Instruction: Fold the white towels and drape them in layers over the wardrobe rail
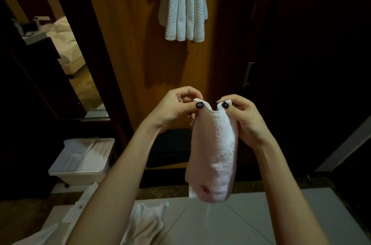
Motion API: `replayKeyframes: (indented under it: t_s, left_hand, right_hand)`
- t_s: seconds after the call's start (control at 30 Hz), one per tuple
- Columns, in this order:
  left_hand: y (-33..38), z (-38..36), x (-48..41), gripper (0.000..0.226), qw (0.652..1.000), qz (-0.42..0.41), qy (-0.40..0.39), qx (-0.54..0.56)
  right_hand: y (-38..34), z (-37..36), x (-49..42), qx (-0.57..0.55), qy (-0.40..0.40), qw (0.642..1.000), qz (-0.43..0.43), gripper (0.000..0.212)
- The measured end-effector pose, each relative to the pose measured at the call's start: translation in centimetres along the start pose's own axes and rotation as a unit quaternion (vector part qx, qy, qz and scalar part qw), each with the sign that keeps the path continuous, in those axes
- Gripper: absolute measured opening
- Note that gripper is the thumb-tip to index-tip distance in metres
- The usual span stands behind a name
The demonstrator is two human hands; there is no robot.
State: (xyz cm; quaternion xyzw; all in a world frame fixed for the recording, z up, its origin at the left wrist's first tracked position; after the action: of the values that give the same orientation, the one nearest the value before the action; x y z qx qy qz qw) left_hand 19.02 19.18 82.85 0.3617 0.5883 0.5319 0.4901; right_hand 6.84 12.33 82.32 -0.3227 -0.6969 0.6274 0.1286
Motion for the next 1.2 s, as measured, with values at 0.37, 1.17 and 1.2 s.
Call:
replayKeyframes:
  t_s: [0.37, 1.17, 1.2]
  left_hand:
    - [1.0, -0.8, 0.3, 0.014, 0.996, -0.009, -0.054, 0.068]
    - [1.1, 1.7, -1.3, 0.017, 0.987, -0.049, 0.143, 0.056]
    - [1.4, 2.0, -1.4, 0.018, 0.985, -0.054, 0.160, 0.048]
  right_hand:
    - [-0.4, -2.5, -0.7, -0.023, -0.068, 0.997, 0.034, 0.023]
    - [-2.2, 1.2, -0.7, 0.125, 0.050, 0.983, 0.126, 0.021]
    - [-2.9, 1.1, 0.0, 0.155, 0.047, 0.974, 0.157, 0.020]
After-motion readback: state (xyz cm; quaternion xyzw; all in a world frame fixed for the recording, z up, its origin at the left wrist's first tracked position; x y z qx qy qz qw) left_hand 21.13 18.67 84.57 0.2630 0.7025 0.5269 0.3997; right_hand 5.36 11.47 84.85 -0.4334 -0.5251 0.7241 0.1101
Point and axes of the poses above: each hand's wrist, its own x-axis away from the middle knuckle, its own z-axis out of the back of the hand, y = z × x, the point moved 10 cm from there along -x, towards the middle knuckle
